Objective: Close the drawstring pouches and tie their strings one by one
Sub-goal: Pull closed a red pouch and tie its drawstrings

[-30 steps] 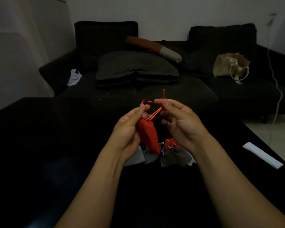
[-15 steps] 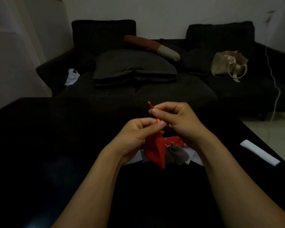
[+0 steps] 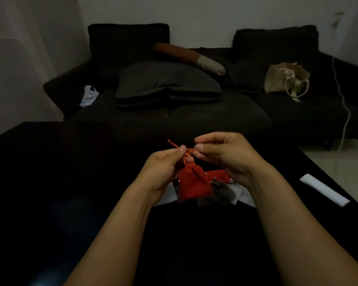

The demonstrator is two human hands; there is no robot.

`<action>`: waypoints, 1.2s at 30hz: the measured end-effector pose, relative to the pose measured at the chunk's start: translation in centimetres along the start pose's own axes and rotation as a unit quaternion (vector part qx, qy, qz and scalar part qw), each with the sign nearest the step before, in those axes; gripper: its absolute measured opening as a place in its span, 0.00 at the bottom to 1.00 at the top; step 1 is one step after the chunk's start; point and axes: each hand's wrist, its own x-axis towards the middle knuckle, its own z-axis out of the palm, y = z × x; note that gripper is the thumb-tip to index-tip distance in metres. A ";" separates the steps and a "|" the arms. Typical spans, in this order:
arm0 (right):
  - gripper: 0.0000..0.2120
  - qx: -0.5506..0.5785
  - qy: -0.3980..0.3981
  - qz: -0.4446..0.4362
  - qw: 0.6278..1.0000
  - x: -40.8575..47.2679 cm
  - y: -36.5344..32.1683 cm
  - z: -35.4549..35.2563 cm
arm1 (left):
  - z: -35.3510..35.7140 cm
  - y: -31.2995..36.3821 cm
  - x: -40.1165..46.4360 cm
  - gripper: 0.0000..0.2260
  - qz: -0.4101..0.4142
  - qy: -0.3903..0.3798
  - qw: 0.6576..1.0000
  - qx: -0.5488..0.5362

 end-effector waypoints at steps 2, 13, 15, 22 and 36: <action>0.10 0.043 -0.020 0.031 0.998 -0.1 0.0 0.1 | 0.1 0.0 -0.1 0.11 0.012 0.016 1.000 -0.015; 0.08 -0.174 -0.080 0.072 0.979 -0.6 -0.7 0.0 | -0.8 0.8 -0.7 0.06 0.053 0.029 0.998 0.016; 0.07 -0.196 -0.067 0.062 0.976 -0.6 -0.6 0.0 | -1.2 1.1 -0.8 0.07 0.079 0.033 0.995 0.051; 0.05 -0.225 -0.061 0.053 0.971 -0.3 -0.4 0.0 | -1.8 1.6 -1.0 0.10 0.137 0.024 0.973 0.187; 0.08 -0.141 -0.108 0.044 0.983 0.3 1.1 0.1 | -0.2 -0.1 -0.8 0.09 0.343 0.172 0.891 0.245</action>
